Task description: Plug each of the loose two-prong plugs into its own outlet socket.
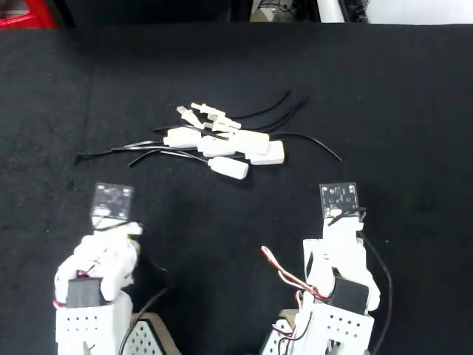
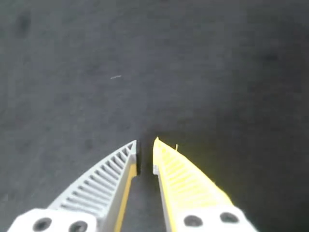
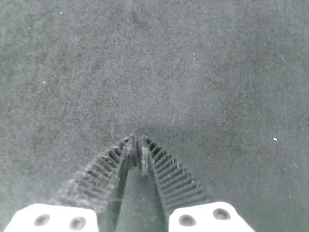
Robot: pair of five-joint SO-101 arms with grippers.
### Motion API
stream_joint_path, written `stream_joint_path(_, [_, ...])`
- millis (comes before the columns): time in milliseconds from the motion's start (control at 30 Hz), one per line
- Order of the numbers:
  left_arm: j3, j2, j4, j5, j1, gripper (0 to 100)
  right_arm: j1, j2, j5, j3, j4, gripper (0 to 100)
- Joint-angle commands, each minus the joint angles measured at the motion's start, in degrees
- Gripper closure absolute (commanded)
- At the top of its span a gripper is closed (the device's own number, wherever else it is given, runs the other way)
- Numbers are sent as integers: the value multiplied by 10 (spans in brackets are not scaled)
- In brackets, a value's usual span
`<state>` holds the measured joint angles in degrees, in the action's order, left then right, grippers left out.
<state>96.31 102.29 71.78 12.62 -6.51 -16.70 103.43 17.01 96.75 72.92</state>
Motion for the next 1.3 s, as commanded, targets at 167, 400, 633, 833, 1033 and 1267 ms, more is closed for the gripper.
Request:
stream_joint_path(167, [5,4,-2,-1,120,930,47,20,100,-1,-33,952])
stream_joint_path(400, [-23,4,-76,4,127,927,91,14,138,-52,-62,939])
stream_joint_path(633, [-204,-14,-122,-2,116,920,120,-109,119,-109,-101,939])
stream_joint_path(833, [-334,-225,-144,-13,138,845,121,-376,73,-232,-150,939])
stream_joint_path(1033, [-495,-535,-152,11,222,805,82,-571,64,-260,-240,939])
stream_joint_path(1267, [-661,-804,-154,156,267,797,8,-687,97,-256,-322,936])
